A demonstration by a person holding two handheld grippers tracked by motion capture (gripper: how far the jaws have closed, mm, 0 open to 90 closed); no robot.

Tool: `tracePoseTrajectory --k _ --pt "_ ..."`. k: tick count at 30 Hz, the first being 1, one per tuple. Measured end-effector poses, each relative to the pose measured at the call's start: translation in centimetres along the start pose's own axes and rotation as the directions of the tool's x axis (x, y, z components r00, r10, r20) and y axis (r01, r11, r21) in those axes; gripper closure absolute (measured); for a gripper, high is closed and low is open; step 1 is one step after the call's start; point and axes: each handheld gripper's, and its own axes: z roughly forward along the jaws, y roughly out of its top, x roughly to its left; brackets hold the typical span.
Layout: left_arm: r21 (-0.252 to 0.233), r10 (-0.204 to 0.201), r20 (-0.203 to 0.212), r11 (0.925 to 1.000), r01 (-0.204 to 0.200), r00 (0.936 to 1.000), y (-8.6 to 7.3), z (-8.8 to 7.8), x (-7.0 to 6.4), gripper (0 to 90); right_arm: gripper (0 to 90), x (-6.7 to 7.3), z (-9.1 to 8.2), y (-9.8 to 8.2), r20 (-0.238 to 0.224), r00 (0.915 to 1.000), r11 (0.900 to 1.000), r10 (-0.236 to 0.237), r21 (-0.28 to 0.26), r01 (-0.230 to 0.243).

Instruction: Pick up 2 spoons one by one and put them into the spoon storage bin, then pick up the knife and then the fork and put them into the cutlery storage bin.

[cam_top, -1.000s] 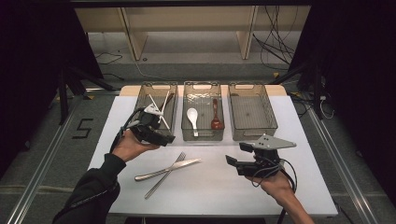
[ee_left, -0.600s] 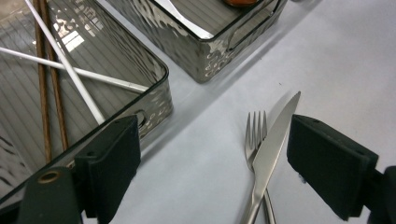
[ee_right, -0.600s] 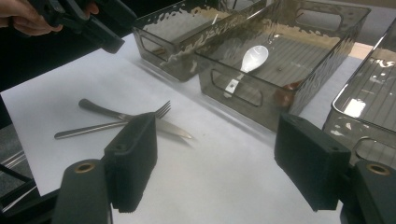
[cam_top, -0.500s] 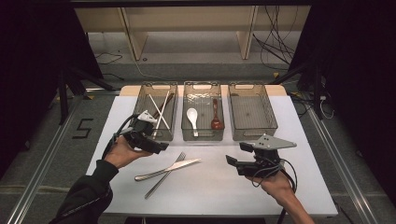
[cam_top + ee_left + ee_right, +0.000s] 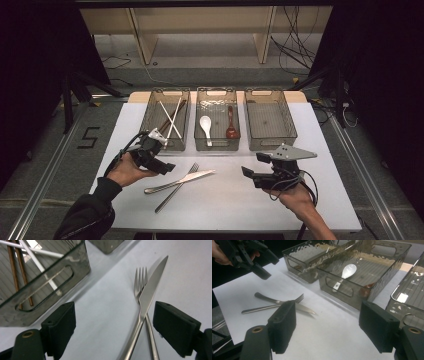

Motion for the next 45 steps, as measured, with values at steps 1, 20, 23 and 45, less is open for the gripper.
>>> tracePoseTrajectory --k 1,20,23,45 --pt "0.010 0.003 0.000 0.9999 -0.003 1.0000 -0.1 0.0 0.0 18.2 31.0 0.0 0.0 0.0 0.000 1.0000 1.000 -0.001 -0.001 0.001" --pt "0.160 0.043 -0.001 0.9863 -0.043 0.9991 -1.7 0.8 -0.3 18.2 31.0 0.0 0.1 0.0 -0.001 1.0000 1.000 0.001 0.003 -0.001" --pt "0.185 0.048 -0.003 0.9817 -0.047 0.9988 -1.9 1.1 -0.2 18.7 31.0 0.0 0.0 0.0 -0.002 1.0000 1.000 0.001 0.001 -0.001" --pt "0.330 0.163 0.064 0.9278 -0.175 0.9846 -2.9 2.9 -1.0 38.2 31.0 0.1 0.2 0.0 -0.005 1.0000 1.000 -0.009 0.007 0.009"
